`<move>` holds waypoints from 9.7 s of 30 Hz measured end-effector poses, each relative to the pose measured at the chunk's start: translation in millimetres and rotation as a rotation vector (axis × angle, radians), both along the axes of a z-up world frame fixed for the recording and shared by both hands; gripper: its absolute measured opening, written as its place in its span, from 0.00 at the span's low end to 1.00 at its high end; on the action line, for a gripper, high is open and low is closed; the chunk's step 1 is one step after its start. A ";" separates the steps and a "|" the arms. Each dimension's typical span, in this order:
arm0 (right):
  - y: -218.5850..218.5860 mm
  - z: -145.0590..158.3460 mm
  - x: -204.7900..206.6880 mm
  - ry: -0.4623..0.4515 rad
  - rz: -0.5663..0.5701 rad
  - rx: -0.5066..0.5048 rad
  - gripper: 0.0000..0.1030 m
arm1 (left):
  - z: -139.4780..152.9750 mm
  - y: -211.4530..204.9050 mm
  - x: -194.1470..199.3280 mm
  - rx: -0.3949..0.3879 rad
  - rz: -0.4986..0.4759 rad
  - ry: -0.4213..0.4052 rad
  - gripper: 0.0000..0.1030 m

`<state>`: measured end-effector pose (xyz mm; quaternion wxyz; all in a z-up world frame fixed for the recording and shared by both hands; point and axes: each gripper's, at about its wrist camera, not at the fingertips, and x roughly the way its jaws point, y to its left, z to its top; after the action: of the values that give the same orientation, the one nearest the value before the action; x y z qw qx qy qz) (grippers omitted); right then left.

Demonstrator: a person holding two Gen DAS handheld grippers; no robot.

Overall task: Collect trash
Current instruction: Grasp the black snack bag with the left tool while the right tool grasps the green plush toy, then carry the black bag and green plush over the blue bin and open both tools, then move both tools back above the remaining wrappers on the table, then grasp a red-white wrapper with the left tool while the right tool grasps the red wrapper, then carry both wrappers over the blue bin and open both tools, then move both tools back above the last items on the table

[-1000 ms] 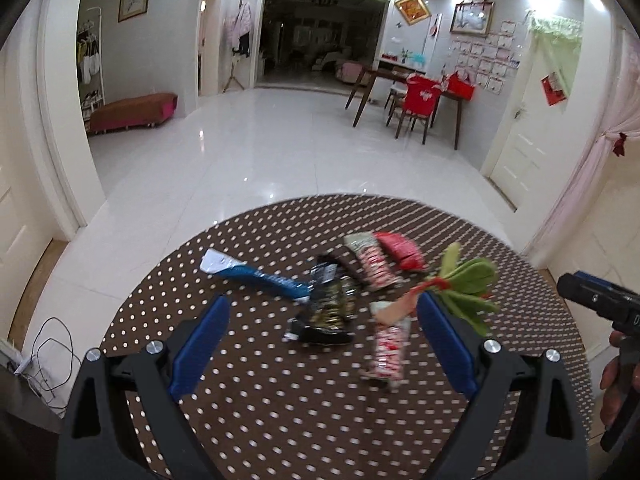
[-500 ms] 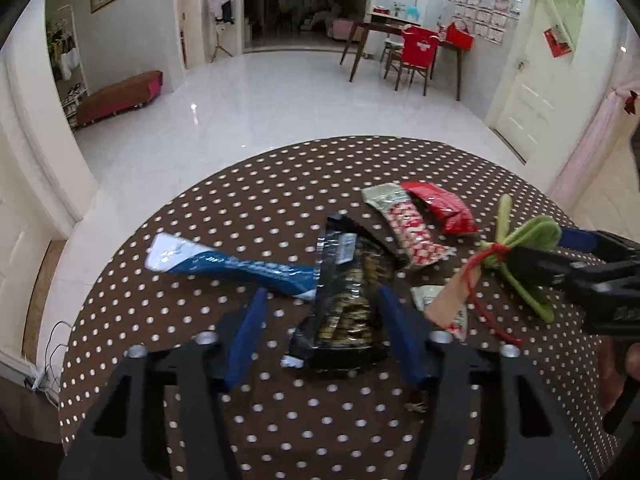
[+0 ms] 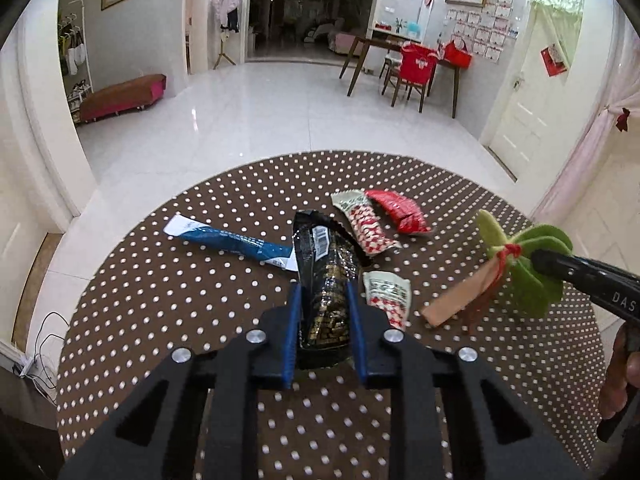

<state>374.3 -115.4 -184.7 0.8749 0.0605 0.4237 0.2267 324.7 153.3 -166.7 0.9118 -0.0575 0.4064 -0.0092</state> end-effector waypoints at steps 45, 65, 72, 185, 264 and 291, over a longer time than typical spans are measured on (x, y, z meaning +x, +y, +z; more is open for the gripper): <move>-334.3 35.4 -162.4 -0.076 -0.623 0.102 0.14 | 63.8 -347.9 -58.4 -0.068 -0.634 -0.054 0.21; -362.9 -72.0 -143.3 0.189 -0.685 0.166 0.15 | -40.4 -454.9 -12.2 0.007 -0.754 0.276 0.24; -371.1 -109.9 -134.1 0.285 -0.727 0.210 0.65 | -53.5 -468.3 7.9 0.035 -0.710 0.318 0.75; 115.2 -24.8 78.2 0.039 0.072 -0.153 0.26 | 12.2 -2.5 -23.9 -0.046 -0.063 -0.002 0.11; -387.7 -54.4 -146.3 0.203 -0.757 0.159 0.94 | 12.7 -403.2 -4.3 -0.024 -0.657 0.120 0.87; -295.4 30.5 -117.2 0.049 -0.633 0.080 0.94 | 89.1 -279.1 -24.1 -0.020 -0.481 -0.132 0.91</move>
<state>257.2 -410.9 -154.2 0.8884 0.2291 0.3955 -0.0421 300.6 -125.8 -77.6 0.9073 0.0325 0.3478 -0.2340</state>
